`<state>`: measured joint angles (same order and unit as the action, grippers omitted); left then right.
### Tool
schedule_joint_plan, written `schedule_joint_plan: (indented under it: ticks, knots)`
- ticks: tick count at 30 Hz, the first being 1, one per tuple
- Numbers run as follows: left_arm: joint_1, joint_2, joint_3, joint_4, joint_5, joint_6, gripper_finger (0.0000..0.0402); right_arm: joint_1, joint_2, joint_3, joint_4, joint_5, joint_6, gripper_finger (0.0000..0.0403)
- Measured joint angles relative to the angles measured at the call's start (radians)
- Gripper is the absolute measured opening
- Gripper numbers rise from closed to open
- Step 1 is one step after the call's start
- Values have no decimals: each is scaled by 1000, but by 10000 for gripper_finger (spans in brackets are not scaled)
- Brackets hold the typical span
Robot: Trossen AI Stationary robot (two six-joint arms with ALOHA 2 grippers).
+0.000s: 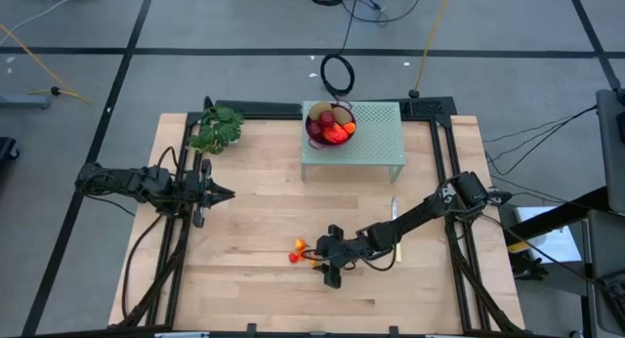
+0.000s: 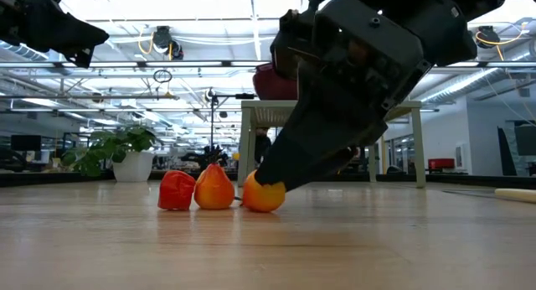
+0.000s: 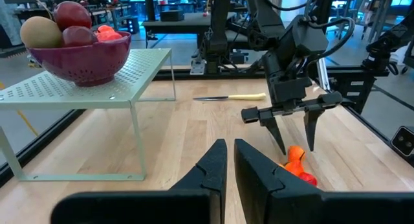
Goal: Pick & Place Fruit
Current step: Put the pear into the dark red colander on the shelf
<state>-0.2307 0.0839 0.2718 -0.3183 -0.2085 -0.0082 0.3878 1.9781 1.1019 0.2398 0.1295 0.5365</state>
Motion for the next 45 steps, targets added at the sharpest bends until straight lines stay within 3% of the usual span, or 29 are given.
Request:
schedule_joint_plan:
  ticks: [17,45]
  knots:
    - [0,0,0,0,0,4,33,-3,0,0,2,53,-33,222]
    - [0,0,0,0,0,4,33,-24,0,0,-50,53,-85,222]
